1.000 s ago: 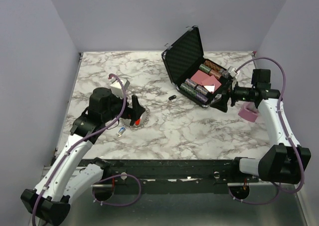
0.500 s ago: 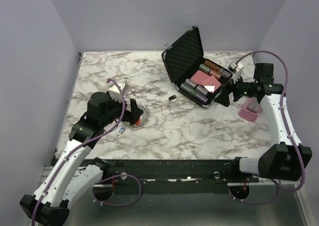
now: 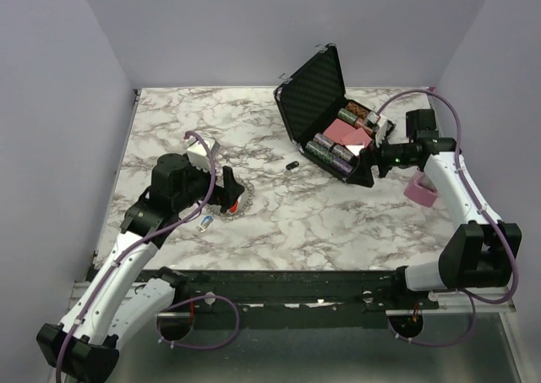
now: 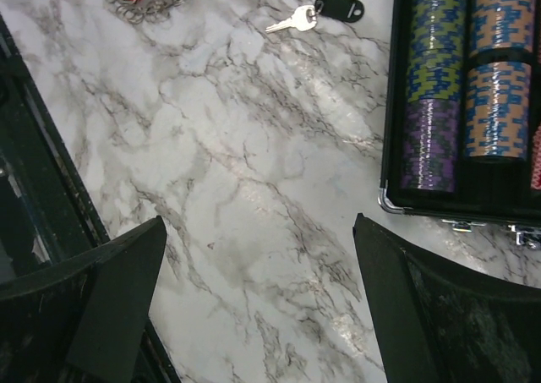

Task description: Put the keys on the keyring

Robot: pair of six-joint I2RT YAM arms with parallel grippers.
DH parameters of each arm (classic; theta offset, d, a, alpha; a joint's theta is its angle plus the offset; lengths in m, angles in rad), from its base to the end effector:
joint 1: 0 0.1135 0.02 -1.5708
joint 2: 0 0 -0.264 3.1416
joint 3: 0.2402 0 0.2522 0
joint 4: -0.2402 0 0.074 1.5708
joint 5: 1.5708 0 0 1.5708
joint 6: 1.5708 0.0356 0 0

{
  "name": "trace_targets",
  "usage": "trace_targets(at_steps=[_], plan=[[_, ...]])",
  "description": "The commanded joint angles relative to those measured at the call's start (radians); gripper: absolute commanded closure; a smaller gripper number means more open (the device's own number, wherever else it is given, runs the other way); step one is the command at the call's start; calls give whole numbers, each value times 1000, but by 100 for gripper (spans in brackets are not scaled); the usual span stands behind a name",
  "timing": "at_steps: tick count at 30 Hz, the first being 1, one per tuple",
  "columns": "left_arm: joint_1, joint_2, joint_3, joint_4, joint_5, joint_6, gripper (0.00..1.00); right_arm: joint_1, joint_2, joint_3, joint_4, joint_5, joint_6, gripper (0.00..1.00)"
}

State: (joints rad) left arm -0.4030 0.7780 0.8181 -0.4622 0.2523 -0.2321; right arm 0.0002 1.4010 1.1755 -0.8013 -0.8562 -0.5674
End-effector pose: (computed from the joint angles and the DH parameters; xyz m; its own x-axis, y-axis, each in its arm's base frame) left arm 0.1559 -0.0761 0.3241 -0.5023 -0.0280 -0.8642 0.4868 0.8169 -0.3094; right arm 0.2779 0.0269 0.2941 -0.5114 -0.3523 -0.7838 -0.7896 0.5525 0.2669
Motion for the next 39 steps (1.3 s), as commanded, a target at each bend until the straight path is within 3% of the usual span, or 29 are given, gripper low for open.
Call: trace_targets(at_steps=[1, 10, 21, 29, 33, 39], plan=[[15, 43, -14, 19, 31, -16, 1, 0, -17, -53, 36, -128, -14, 0], [12, 181, 12, -16, 36, -182, 1, 0, -161, -266, 249, -185, 60, 0], [-79, 362, 124, -89, -65, -193, 1, 0, -184, -266, 252, -184, 78, 0], [-122, 539, 262, -47, 27, -188, 5, 21, -194, -304, 315, -251, 150, 0], [-123, 491, 280, -107, -43, -116, 5, 160, -145, -303, 387, -135, 231, 2], [-114, 218, 112, -66, -192, -21, 1, 380, 85, -154, 445, 112, 378, 6]])
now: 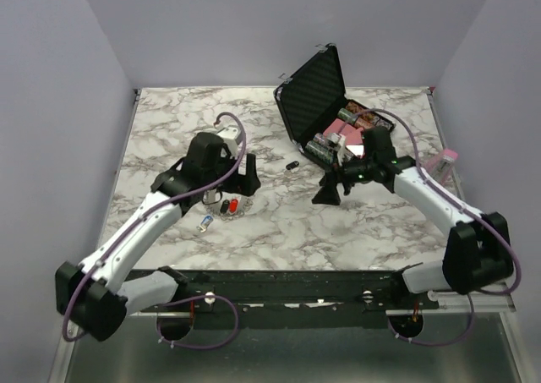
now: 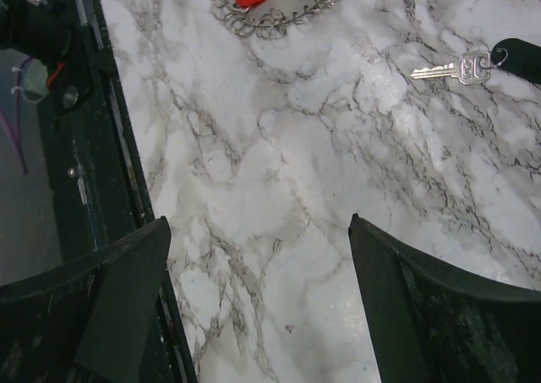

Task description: Put the keys on the keyring

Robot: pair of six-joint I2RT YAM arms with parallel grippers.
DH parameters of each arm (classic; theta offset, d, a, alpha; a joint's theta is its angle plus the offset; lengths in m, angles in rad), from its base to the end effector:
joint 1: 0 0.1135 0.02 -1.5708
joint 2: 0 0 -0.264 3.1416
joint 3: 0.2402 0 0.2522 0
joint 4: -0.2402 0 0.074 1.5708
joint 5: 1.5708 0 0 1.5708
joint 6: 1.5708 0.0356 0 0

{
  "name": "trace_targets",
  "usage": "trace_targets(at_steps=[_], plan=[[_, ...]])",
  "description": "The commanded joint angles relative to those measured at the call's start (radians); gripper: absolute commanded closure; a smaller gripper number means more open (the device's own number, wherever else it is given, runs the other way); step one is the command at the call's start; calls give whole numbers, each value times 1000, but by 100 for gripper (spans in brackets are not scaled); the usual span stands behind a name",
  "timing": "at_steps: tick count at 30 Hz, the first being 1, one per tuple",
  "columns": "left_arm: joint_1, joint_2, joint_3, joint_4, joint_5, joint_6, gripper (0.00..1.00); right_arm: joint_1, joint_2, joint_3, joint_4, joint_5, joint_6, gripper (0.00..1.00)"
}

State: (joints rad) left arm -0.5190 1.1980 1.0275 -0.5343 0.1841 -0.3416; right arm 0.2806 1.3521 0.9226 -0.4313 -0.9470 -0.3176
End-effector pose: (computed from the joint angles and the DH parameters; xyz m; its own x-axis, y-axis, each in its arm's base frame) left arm 0.2212 -0.1339 0.3063 -0.7340 0.0400 -0.6780 0.3851 0.8468 -0.3669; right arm 0.2536 0.1031 0.2519 -0.4830 -0.3290 -0.8115 -0.8642 0.3284 0.3812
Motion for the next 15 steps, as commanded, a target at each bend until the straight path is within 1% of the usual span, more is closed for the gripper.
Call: trace_targets(at_steps=[1, 6, 9, 11, 15], plan=[[5, -268, -128, 19, -152, 101, 1, 124, 171, 131, 81, 261, 144, 5], [16, -495, -265, 40, -297, 131, 1, 241, 321, 232, 196, 450, 247, 4], [16, -612, -334, 89, -342, 139, 1, 262, 428, 304, 224, 566, 314, 4], [17, -659, -330, 91, -371, 148, 1, 269, 482, 335, 233, 629, 376, 6], [30, -696, -342, 106, -387, 168, 1, 269, 542, 354, 287, 709, 408, 21]])
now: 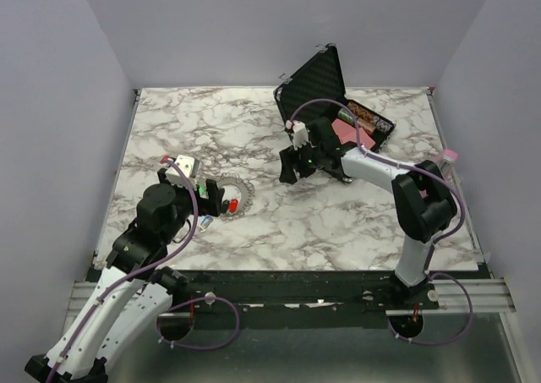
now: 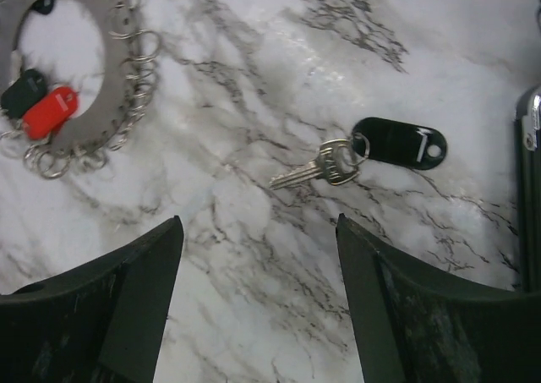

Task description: Put the keys on the keyring

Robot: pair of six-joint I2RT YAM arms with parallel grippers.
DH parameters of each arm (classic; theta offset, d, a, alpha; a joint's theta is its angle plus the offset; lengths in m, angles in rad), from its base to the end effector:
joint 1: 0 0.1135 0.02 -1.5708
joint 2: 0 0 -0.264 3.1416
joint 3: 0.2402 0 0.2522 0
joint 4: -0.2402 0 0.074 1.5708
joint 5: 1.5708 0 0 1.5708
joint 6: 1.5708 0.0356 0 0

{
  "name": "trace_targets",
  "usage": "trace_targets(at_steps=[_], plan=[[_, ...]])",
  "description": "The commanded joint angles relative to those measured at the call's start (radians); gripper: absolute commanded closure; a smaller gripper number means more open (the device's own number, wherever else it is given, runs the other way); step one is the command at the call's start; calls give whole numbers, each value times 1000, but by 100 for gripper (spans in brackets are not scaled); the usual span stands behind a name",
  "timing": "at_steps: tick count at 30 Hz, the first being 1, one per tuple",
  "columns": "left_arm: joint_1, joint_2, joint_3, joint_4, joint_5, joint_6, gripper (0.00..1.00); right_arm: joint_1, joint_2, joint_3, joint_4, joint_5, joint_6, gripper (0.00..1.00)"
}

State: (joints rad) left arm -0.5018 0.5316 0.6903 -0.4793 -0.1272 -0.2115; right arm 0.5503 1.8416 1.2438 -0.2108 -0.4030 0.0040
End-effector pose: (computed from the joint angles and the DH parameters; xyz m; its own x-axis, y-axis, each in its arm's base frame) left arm 0.1149 -0.0579 0.3108 -0.3481 -0.0465 -0.9363 0.3053 0.9387 -0.1601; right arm 0.3341 0.2214 0.2024 -0.6194 -0.3757 -0.6894 -0.7094 0.6440 0.2864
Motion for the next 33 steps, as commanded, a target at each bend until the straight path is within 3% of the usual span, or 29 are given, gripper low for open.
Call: trace_targets(at_steps=[1, 4, 11, 21, 33], plan=[[12, -30, -5, 51, -71, 38, 1, -1, 74, 46, 67, 170, 90, 27], [12, -19, 3, 48, -55, 41, 1, -1, 113, 83, 53, 176, 99, 41], [17, -12, 8, 42, -42, 41, 1, -1, 166, 120, 64, 197, 122, 55], [17, -19, 6, 47, -35, 38, 1, -1, 217, 161, 59, 250, 128, 57], [19, -16, 6, 47, -25, 38, 1, -6, 237, 167, 53, 242, 128, 66]])
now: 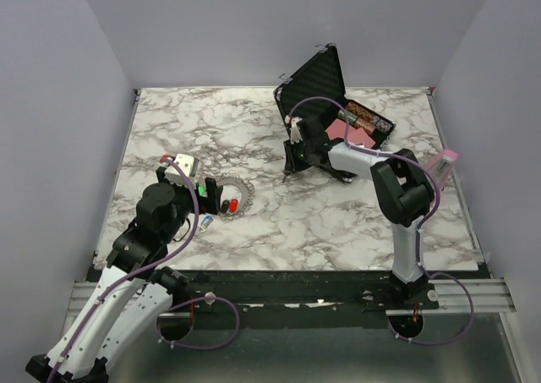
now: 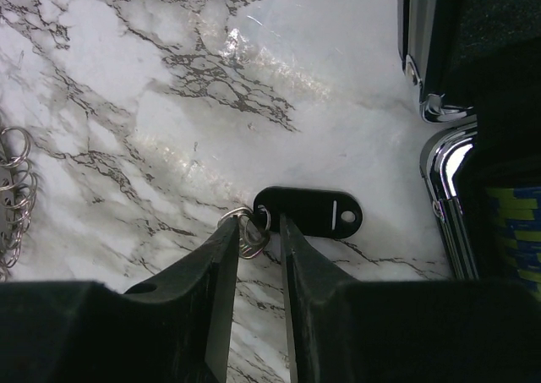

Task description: Put the keys on the keyring

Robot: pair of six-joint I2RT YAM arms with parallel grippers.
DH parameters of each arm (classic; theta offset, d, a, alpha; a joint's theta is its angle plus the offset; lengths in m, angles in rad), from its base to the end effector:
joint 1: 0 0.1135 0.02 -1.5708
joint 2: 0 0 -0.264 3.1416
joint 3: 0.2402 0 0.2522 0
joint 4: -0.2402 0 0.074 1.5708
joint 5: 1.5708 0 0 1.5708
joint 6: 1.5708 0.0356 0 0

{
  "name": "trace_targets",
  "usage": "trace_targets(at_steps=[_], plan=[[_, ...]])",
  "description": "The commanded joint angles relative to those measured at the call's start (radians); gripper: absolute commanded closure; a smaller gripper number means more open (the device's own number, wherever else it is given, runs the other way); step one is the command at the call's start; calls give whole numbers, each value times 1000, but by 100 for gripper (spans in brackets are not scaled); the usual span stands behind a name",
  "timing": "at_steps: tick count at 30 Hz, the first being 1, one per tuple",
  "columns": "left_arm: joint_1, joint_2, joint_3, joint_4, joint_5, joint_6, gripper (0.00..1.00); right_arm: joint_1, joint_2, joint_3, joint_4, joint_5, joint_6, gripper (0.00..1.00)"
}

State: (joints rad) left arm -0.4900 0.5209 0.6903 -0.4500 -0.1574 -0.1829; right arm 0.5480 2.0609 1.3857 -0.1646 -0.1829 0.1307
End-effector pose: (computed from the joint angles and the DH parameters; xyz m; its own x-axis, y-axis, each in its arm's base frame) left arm 0.1149 -0.0550 0.3151 -0.3006 -0.0432 -0.9528 0.2819 0.9503 -0.1321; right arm 0.3771 0.2378 0.1590 -0.7103 -0.2834 -0.6443 -0.5279 0.8200 0.2213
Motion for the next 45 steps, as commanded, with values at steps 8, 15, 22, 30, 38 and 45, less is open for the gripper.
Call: trace_targets(at_steps=[8, 15, 22, 30, 38, 45], plan=[[5, -15, 3, 19, 7, 10, 1, -8, 24, 24, 5, 10, 7, 75], [7, -16, 2, 20, 10, 8, 1, -14, 22, 27, 4, 8, 14, 87], [8, -27, -3, 34, 56, 10, 1, -40, -33, 18, 4, -88, -20, 99], [5, -104, -136, 305, 537, -33, 2, -131, -293, -109, -32, -525, -287, 99], [-45, -81, -270, 769, 785, -219, 8, -137, -671, -321, -335, -907, -730, 99], [-220, 102, -213, 795, 717, -46, 24, -137, -774, -379, -567, -1075, -1048, 99]])
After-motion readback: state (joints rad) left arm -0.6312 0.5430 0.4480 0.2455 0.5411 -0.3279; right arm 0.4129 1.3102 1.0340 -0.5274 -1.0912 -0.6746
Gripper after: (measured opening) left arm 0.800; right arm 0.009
